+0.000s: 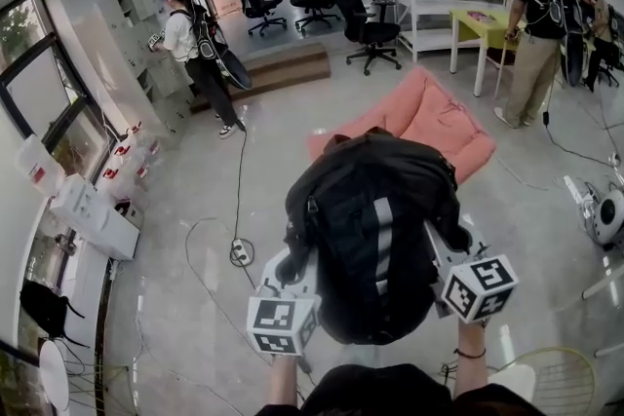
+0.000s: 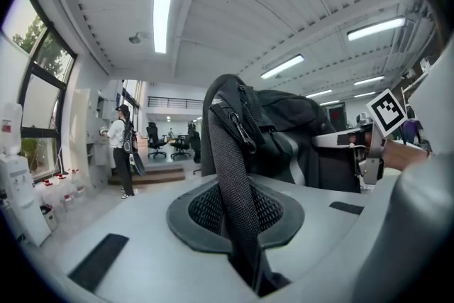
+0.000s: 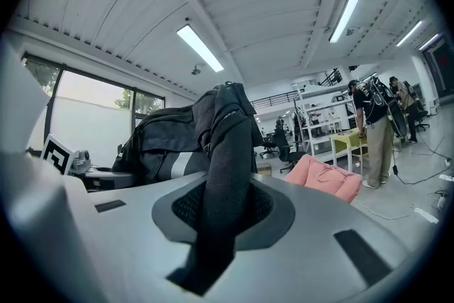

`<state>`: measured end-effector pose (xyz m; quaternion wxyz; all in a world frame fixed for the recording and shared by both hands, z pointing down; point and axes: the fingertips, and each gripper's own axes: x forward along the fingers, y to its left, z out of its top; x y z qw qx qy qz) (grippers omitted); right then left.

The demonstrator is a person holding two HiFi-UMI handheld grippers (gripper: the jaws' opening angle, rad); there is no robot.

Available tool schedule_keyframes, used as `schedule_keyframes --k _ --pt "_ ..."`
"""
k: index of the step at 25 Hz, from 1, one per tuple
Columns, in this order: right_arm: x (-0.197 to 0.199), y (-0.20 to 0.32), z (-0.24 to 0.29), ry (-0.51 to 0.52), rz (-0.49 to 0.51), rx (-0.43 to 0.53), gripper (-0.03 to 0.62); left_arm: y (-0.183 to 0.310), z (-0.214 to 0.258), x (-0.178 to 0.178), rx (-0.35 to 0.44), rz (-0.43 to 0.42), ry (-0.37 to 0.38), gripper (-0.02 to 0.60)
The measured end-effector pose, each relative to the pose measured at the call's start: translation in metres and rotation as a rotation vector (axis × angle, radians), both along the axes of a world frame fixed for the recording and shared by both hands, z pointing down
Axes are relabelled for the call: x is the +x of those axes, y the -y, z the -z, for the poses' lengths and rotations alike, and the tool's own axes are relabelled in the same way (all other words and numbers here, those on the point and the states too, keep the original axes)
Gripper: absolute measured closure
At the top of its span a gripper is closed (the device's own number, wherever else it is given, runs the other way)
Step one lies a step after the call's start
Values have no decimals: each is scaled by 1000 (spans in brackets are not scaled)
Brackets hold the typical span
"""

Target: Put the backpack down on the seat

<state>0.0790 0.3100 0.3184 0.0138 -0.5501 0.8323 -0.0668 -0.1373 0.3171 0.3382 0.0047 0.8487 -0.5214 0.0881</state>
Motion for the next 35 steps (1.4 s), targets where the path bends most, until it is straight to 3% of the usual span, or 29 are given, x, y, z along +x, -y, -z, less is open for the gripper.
schedule_keyframes --k 18,35 --pt "-11 183 -3 -1 -60 -38 531 193 -13 -11 -65 -54 -49 538" --pt "-1 291 -1 47 -43 -38 532 294 -1 -2 -44 -55 -24 538"
